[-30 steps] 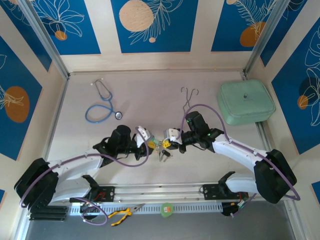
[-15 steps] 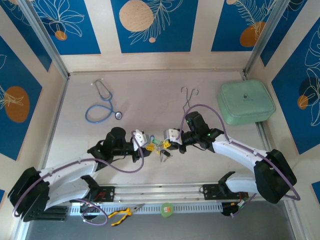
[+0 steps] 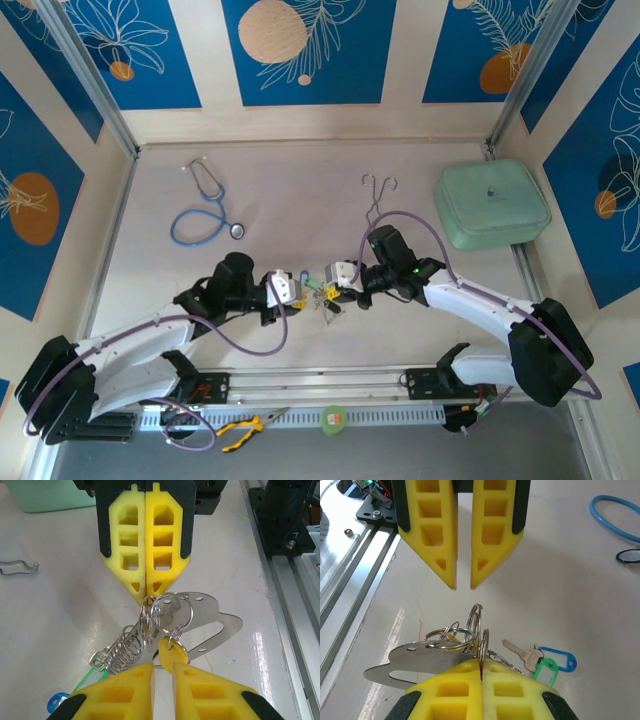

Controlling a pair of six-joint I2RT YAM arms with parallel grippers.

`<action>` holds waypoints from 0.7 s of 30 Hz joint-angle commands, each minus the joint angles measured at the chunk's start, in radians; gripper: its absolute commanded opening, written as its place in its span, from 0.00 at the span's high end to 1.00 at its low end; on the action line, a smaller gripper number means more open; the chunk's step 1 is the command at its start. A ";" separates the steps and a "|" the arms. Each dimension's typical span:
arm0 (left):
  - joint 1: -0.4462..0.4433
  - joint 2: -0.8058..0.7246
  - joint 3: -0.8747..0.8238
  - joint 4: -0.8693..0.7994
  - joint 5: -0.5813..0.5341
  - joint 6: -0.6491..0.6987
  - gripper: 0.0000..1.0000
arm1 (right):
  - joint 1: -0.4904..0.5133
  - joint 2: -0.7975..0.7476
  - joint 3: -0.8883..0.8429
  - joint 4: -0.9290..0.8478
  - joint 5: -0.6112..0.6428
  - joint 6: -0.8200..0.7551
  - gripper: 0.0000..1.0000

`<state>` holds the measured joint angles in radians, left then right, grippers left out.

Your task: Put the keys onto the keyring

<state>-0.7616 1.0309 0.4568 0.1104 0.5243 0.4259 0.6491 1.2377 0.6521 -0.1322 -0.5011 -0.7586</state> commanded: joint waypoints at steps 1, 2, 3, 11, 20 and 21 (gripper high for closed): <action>-0.009 0.012 0.030 0.058 0.018 0.023 0.81 | 0.010 -0.010 0.003 -0.029 -0.013 -0.019 1.00; -0.010 0.015 0.029 0.069 0.021 0.017 0.81 | 0.011 -0.010 0.004 -0.029 -0.013 -0.018 1.00; -0.010 0.018 0.031 0.079 0.028 0.009 0.81 | 0.012 -0.009 0.004 -0.029 -0.013 -0.019 1.00; -0.009 0.049 0.040 0.087 0.096 -0.018 0.79 | 0.015 -0.004 0.006 -0.024 -0.017 -0.019 1.00; -0.009 0.058 0.046 0.086 0.106 -0.021 0.79 | 0.019 -0.003 0.008 -0.023 -0.017 -0.017 1.00; -0.009 0.059 0.047 0.086 0.104 -0.020 0.80 | 0.020 -0.003 0.010 -0.024 -0.018 -0.018 1.00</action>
<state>-0.7616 1.0828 0.4706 0.1791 0.5953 0.4168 0.6613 1.2381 0.6521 -0.1425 -0.5011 -0.7589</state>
